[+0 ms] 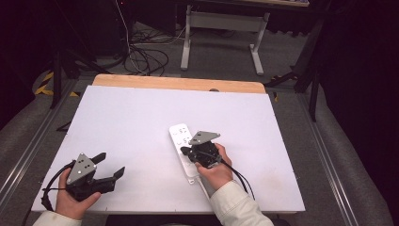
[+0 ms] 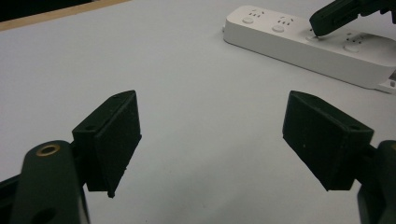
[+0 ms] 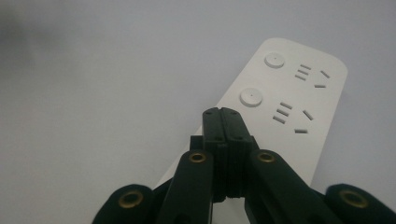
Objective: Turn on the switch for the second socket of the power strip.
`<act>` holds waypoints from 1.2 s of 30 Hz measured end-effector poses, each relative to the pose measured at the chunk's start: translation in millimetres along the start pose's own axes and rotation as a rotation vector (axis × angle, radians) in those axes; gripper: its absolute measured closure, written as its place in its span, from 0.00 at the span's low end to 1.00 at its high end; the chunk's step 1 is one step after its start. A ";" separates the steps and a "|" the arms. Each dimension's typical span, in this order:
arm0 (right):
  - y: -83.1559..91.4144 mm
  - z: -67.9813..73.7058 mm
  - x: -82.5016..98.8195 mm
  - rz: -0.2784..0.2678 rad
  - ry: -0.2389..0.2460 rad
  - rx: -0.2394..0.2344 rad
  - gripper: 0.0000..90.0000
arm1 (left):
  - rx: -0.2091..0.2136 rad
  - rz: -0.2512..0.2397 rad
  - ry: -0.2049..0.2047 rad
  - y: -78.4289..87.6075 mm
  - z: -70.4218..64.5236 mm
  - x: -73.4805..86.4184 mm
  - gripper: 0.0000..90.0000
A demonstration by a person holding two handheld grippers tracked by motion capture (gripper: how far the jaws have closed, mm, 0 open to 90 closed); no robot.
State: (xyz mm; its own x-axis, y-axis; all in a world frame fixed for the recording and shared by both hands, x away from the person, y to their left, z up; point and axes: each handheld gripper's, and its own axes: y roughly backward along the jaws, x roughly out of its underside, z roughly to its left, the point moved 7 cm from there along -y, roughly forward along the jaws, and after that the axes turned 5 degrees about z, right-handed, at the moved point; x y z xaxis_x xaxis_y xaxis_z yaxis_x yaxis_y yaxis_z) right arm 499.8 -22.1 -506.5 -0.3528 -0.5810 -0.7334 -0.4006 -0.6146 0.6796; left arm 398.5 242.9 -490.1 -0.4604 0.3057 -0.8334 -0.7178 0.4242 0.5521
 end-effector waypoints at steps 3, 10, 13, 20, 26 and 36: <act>-1.6 -0.4 0.4 0.002 0.004 0.007 1.00 | 0.001 0.001 0.000 -0.1 0.0 0.1 0.22; -2.7 0.6 1.0 0.003 0.020 0.028 1.00 | 0.001 0.001 0.000 -0.2 -0.3 0.1 0.22; -2.8 1.5 0.9 0.005 0.029 0.038 1.00 | -0.002 0.003 -0.007 -0.1 0.1 0.1 0.22; -3.5 3.0 1.4 0.005 0.045 0.053 1.00 | -0.004 0.004 -0.007 -0.2 0.2 0.1 0.22; -4.6 3.8 1.5 0.006 0.041 0.055 1.00 | -0.003 0.002 -0.007 -0.2 -0.3 -0.1 0.22; -5.2 2.8 2.2 0.014 0.014 0.043 1.00 | -0.004 0.001 -0.006 -0.2 -0.7 -0.1 0.22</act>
State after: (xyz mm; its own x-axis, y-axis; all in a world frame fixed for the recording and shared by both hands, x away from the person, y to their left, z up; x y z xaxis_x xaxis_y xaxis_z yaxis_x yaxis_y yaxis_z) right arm 498.7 -18.7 -511.7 -0.3467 -0.5971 -0.7233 -0.4317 -0.5831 0.6882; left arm 398.3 242.2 -490.2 -0.4577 0.3113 -0.8329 -0.7194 0.4208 0.5526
